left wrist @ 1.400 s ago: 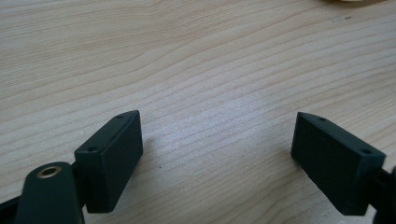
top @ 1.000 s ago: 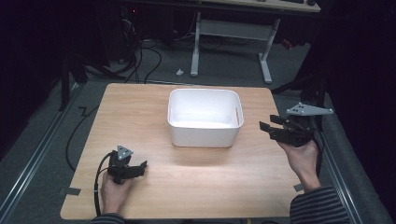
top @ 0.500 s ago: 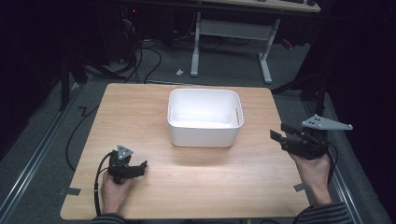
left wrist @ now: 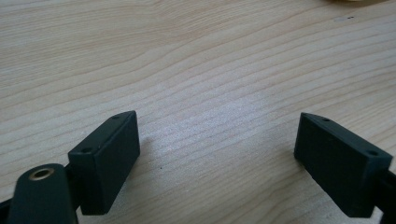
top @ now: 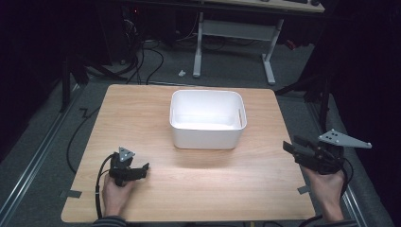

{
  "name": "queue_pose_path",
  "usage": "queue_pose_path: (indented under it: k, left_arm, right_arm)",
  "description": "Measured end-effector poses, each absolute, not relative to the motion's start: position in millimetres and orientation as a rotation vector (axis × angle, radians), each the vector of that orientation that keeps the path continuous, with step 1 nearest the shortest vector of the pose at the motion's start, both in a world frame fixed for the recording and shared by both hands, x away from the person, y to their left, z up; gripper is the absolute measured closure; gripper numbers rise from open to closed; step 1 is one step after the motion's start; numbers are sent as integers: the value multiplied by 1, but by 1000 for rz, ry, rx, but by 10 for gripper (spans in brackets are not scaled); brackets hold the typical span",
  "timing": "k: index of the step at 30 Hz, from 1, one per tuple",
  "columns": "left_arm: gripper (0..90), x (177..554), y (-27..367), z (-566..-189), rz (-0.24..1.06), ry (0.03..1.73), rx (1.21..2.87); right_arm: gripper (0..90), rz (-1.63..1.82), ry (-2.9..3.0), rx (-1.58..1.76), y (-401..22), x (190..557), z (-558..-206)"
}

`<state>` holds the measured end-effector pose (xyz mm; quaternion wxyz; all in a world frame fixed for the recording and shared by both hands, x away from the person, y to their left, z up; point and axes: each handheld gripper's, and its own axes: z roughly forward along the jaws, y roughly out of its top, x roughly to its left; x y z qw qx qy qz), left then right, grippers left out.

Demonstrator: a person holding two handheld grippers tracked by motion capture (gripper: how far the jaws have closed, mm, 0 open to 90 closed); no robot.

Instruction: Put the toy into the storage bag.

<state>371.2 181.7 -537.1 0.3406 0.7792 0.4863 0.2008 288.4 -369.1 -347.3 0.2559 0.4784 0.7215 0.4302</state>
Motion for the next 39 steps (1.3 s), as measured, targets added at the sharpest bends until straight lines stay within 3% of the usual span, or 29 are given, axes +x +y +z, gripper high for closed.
queue_pose_path:
  k: [14,39]
  left_arm:
    - [145,371,181,-537,523,1260,2028]
    - [145,371,181,-537,521,1254,2032]
  right_arm:
    - [485,1222,1957,1360,-373,281,-377]
    - [489,1178,2085,1382,-335,310,-434]
